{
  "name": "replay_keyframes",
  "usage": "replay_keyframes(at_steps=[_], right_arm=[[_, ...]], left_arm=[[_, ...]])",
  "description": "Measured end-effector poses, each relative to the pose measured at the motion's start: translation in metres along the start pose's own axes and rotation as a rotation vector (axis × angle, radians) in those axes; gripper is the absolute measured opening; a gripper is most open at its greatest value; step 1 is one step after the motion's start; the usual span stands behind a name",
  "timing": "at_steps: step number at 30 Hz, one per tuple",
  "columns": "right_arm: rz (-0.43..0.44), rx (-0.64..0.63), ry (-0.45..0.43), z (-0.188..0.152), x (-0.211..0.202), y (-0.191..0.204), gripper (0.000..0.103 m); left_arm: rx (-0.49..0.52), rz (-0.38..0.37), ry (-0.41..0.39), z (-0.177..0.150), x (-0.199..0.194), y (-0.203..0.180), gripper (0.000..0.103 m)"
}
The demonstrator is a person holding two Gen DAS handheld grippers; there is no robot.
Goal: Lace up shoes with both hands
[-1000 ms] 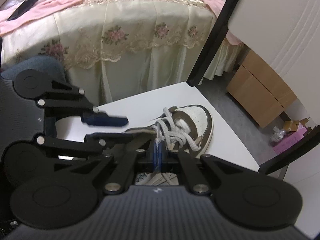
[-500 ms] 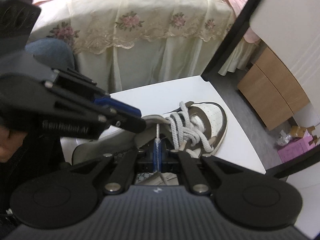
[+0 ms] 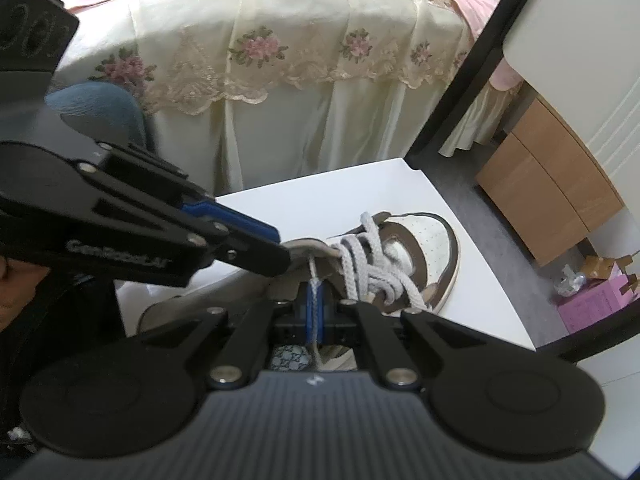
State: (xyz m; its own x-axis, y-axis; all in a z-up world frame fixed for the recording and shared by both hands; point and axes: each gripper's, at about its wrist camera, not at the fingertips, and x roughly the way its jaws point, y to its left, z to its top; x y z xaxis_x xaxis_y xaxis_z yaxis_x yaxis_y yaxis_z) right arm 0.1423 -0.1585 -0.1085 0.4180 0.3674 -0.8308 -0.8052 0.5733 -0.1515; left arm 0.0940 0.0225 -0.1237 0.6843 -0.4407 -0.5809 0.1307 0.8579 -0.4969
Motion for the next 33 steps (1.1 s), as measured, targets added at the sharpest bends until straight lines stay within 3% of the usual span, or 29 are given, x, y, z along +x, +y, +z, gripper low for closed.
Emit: replay_keyframes(at_steps=[8, 16, 20, 23, 24, 27, 33], right_arm=[[0.004, 0.071, -0.066, -0.002, -0.003, -0.007, 0.003], [0.091, 0.111, -0.065, -0.005, -0.002, -0.008, 0.003], [0.051, 0.125, -0.096, -0.003, -0.002, -0.006, 0.003], [0.056, 0.148, -0.106, -0.002, -0.001, -0.009, 0.003], [0.059, 0.155, -0.109, -0.002, -0.001, -0.01, 0.003], [0.068, 0.179, -0.122, -0.003, -0.001, -0.011, 0.003], [0.073, 0.2, -0.137, -0.006, -0.001, -0.014, 0.003]], left_arm=[[0.046, 0.028, 0.002, 0.0, 0.0, -0.006, 0.011], [0.049, 0.03, 0.005, 0.002, 0.0, -0.005, 0.011], [0.045, 0.021, 0.008, 0.003, -0.002, -0.004, 0.012], [0.03, 0.019, -0.003, 0.005, -0.007, -0.001, 0.018], [0.016, 0.016, -0.009, 0.006, -0.008, 0.001, 0.022], [-0.082, -0.037, -0.002, 0.01, -0.007, 0.015, 0.049], [-0.339, -0.188, 0.039, 0.018, 0.004, 0.049, 0.048]])
